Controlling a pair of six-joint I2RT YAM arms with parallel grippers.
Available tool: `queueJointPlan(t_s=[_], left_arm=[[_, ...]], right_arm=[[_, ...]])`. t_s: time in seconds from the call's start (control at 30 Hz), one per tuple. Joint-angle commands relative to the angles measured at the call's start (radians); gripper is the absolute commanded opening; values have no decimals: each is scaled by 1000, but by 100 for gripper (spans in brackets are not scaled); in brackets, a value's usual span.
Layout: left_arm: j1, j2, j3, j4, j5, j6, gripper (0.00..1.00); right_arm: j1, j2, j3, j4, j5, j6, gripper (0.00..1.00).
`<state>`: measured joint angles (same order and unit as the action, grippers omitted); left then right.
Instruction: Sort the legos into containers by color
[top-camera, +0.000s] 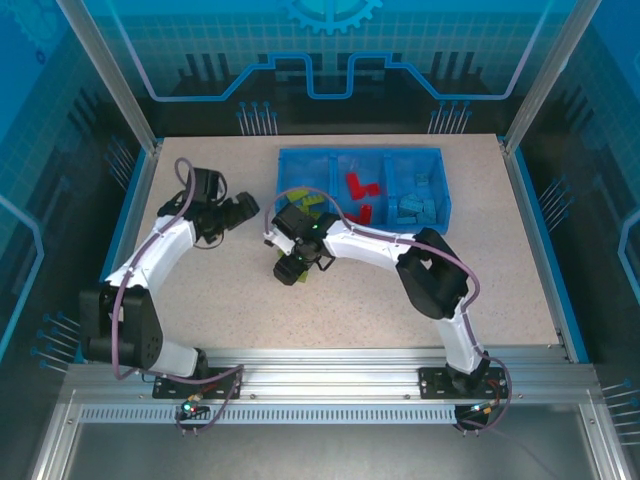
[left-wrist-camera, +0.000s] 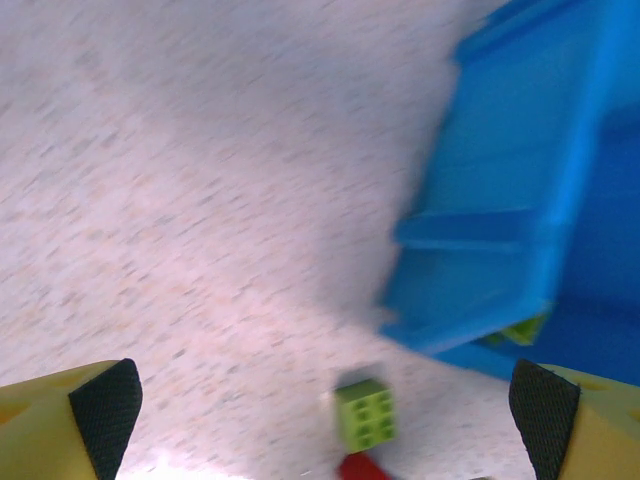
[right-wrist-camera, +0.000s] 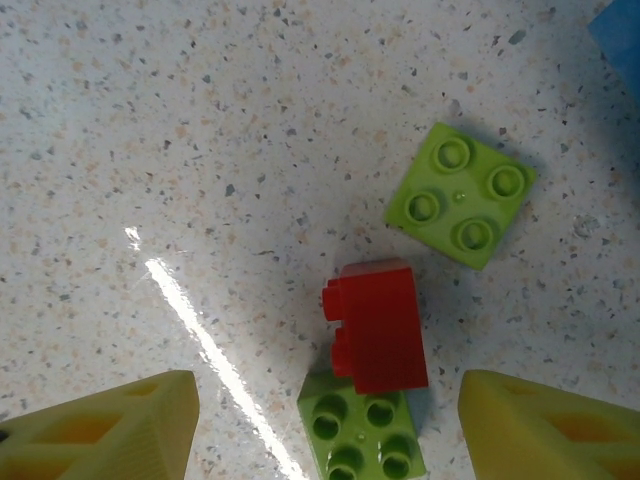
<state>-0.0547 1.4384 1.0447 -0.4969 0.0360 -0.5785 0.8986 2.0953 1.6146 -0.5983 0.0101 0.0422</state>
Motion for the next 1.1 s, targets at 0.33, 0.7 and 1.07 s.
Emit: queueJointPlan(t_s=[0.33,0.7,1.07], left_arm=[[67,-117,-175,-23,33,-8,99],[72,-127,-181,-32,29,3,99],[16,-131,-210,-54,2,95,99]], right_arm=[[28,102,102,-78,23,-53,49],[37,17,87,-51,14,-18,24],[-227,-319,-107,167,-144,177,24]])
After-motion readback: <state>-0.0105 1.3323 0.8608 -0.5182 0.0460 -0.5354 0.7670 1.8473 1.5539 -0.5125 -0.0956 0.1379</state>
